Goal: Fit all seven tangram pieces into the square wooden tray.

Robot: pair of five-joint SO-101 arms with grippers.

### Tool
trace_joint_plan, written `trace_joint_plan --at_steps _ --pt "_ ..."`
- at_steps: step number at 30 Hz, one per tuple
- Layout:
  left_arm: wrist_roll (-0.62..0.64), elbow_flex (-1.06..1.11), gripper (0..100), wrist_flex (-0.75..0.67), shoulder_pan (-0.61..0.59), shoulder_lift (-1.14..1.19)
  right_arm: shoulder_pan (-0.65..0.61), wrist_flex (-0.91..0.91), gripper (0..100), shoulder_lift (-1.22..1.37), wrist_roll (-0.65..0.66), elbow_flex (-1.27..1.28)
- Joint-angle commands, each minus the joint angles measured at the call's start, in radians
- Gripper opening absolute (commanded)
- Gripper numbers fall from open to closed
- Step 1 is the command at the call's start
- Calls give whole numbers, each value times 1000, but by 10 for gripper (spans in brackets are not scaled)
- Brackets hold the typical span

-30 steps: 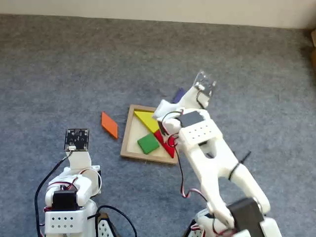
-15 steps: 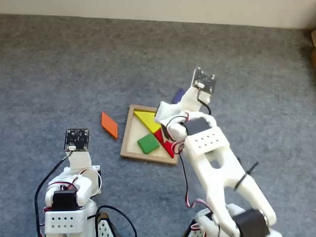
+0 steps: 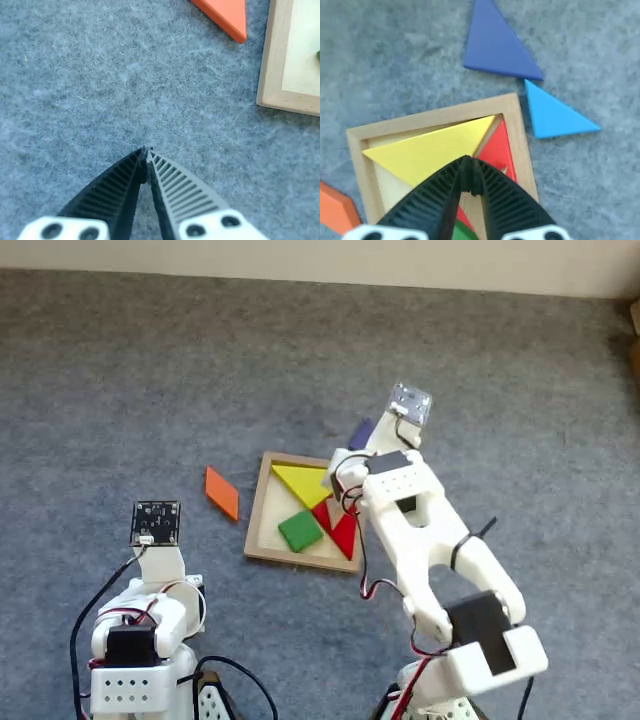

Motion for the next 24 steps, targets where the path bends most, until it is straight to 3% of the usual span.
trace_joint_plan --at_steps 1,5,12,24 --pt "-8 19 6 2 -18 -50 10 -19 3 4 14 -51" --pt "-8 19 6 2 -18 -50 15 -2 3 4 64 -51" --pt "-8 19 6 2 -18 -50 10 209 3 4 204 -59" --pt "-8 19 6 2 -18 -50 16 206 3 4 241 -76"
